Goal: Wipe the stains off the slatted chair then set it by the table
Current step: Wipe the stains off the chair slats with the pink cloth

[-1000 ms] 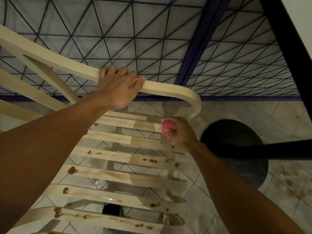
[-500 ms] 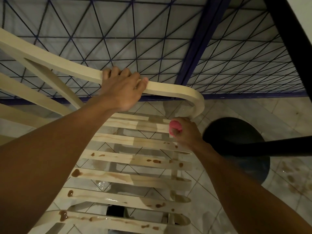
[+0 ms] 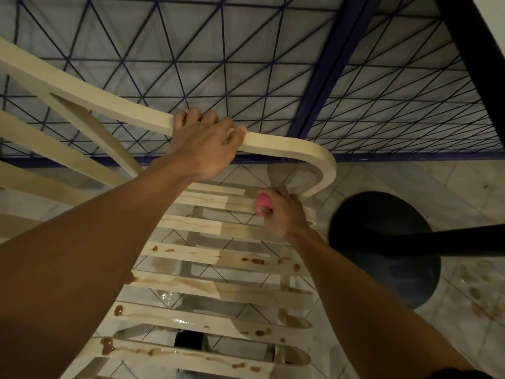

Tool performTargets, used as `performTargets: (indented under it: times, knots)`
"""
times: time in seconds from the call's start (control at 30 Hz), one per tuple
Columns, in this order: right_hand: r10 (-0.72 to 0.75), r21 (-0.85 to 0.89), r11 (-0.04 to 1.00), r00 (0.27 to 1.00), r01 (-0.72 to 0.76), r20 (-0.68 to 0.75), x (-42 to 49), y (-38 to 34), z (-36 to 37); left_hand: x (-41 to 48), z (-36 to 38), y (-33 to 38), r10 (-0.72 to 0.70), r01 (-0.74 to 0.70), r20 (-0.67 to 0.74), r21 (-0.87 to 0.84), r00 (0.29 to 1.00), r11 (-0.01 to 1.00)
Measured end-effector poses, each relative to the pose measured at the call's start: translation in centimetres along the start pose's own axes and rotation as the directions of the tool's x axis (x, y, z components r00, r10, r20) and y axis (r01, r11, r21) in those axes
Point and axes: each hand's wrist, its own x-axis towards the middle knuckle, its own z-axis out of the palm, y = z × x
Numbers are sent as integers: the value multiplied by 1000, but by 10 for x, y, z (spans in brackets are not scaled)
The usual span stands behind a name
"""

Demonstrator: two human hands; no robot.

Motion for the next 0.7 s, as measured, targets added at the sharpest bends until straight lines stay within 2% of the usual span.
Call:
performTargets:
  times: [0.47, 0.7]
  knots:
    - [23, 147, 989, 1000, -25, 15, -12, 41, -27, -1, 0, -2, 11, -11, 0, -8, 1000, 1000]
    - [69, -16, 997, 996, -70, -60, -17, 30, -10, 1, 1, -1, 1, -1, 4, 17, 1000, 1000]
